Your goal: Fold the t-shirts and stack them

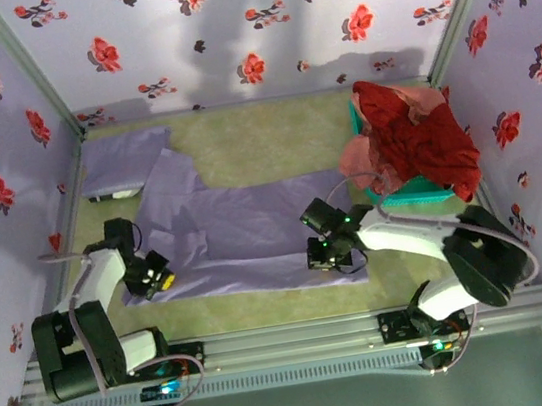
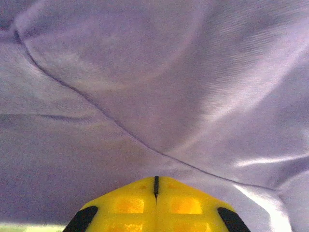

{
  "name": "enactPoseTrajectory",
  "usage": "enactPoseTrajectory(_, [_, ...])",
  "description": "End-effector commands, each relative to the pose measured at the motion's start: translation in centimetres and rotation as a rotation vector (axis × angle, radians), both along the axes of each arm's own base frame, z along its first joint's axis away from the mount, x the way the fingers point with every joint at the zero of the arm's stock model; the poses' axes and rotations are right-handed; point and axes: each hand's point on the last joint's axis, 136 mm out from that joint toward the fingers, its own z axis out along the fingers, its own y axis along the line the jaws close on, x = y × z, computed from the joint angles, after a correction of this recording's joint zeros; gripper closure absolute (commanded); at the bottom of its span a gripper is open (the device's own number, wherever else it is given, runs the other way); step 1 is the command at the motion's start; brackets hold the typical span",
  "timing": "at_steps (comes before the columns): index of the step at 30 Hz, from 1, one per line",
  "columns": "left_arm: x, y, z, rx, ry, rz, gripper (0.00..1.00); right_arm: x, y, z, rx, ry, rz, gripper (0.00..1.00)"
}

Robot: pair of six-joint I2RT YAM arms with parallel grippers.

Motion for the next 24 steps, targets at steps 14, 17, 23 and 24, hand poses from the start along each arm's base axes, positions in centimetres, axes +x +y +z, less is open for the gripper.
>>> enactPoseTrajectory(14, [17.2,2.5,15.8,0.175,-0.400,-0.225,0.58,4.8,-3.6,8.4,-0.001,-0.136,-0.070,0.62])
enactPoseTrajectory(17, [22.6,2.0,15.2,0.170,-0.435,-0.306,0.56,6.6,-3.4,9.2,-0.006,-0.145,-0.082,0.62])
enactPoseTrajectory(23, [31.2,0.3,12.3,0.157,-0.427,-0.462,0.54,10.8,-2.0,9.8,-0.049,-0.130,-0.062,0.61])
enactPoseTrajectory(24, [32.2,0.1,12.0,0.164,-0.434,-0.482,0.54,11.3,-1.9,9.9,-0.059,-0.117,-0.056,0.61])
